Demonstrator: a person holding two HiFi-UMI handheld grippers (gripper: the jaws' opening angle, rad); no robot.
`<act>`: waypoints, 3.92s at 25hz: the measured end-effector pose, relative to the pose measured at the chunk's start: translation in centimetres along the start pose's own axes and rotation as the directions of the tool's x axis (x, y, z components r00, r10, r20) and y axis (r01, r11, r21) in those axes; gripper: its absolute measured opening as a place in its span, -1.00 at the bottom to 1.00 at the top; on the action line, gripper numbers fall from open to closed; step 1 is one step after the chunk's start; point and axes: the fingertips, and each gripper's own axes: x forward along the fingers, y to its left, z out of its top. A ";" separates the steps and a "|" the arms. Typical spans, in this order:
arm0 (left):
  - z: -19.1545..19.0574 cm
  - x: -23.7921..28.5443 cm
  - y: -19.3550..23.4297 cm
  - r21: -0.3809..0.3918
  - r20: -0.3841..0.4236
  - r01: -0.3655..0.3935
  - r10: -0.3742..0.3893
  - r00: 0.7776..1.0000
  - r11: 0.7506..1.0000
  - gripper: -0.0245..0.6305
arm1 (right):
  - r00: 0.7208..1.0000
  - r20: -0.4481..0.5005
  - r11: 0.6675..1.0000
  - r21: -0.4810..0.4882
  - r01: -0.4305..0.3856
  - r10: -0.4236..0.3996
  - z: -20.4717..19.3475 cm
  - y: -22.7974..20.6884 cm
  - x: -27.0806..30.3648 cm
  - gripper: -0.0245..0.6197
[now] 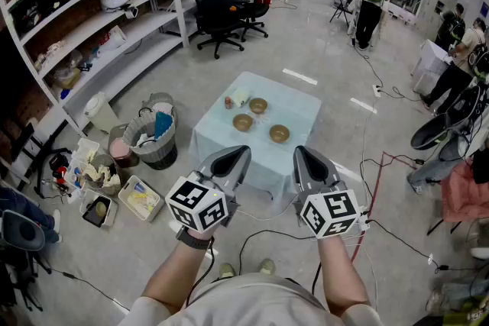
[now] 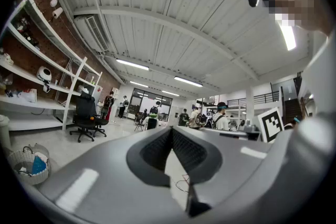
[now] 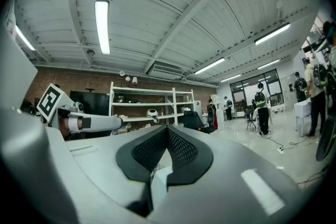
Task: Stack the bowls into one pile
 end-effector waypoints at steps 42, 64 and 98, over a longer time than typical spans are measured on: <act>-1.8 5.7 0.1 0.011 0.043 -0.089 0.088 0.995 0.996 -0.91 | 0.998 0.042 0.994 0.093 -0.059 0.055 -1.1 -8.1 0.4 -0.90; -5.6 15.2 19.1 0.016 -0.053 0.118 -0.117 0.992 0.993 -0.91 | 0.982 -0.115 0.984 0.083 0.158 -0.148 -9.5 -9.4 19.3 -0.90; -26.5 33.6 25.9 -0.084 -0.334 0.202 -0.218 0.917 0.976 -0.91 | 0.794 -0.568 0.898 0.202 0.392 -0.218 -36.4 -27.2 27.2 -0.89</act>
